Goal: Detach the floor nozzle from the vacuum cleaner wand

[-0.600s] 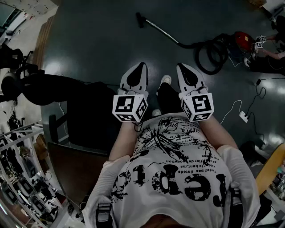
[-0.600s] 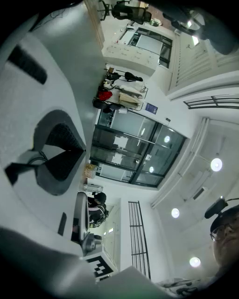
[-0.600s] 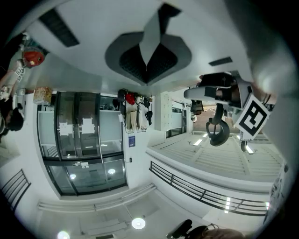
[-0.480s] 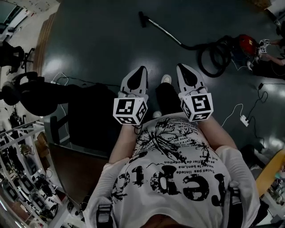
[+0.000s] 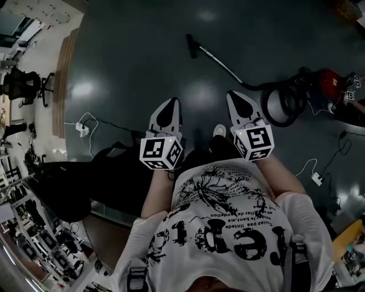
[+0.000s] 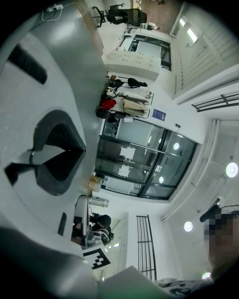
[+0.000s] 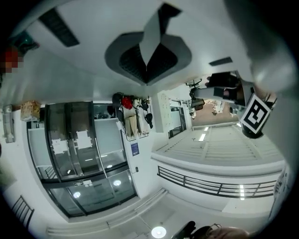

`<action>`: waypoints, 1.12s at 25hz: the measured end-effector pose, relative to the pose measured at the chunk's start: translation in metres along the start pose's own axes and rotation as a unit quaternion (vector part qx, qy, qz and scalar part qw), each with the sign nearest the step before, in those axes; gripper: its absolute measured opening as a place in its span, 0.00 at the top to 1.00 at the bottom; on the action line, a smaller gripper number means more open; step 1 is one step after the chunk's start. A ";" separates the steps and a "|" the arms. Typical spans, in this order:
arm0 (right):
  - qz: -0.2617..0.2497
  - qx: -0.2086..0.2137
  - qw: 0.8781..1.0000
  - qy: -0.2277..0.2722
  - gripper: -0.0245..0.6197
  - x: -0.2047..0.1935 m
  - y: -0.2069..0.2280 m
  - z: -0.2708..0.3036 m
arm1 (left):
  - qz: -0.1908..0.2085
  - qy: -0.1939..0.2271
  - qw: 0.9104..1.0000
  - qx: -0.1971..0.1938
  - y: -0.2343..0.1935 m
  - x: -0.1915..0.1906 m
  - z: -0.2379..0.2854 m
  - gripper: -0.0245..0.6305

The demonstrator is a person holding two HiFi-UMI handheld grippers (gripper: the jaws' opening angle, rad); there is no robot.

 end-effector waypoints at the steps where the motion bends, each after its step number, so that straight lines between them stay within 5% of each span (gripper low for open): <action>1: 0.003 -0.002 1.000 -0.004 0.96 0.003 0.013 0.014 | -0.004 -0.002 1.000 0.004 -0.007 0.006 0.015 0.96; 10: 0.038 -0.046 0.997 -0.039 0.96 0.036 0.097 0.134 | -0.023 -0.026 0.999 -0.001 -0.087 0.048 0.139 0.96; 21: 0.089 -0.114 0.989 -0.043 0.96 0.124 0.167 0.344 | -0.024 -0.073 0.993 -0.086 -0.239 0.165 0.366 0.96; 28: 0.108 -0.100 0.987 -0.058 0.96 0.111 0.211 0.438 | -0.042 -0.130 0.987 -0.082 -0.283 0.141 0.466 0.96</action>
Point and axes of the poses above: the fingertips, and each gripper's own axes: z forward along the fingers, y to its right, x out of its top, the point moved 4 cm from there along -z, backward along the fingers, and after that the axes turned 7 degrees about -y, right-handed, at the moved point
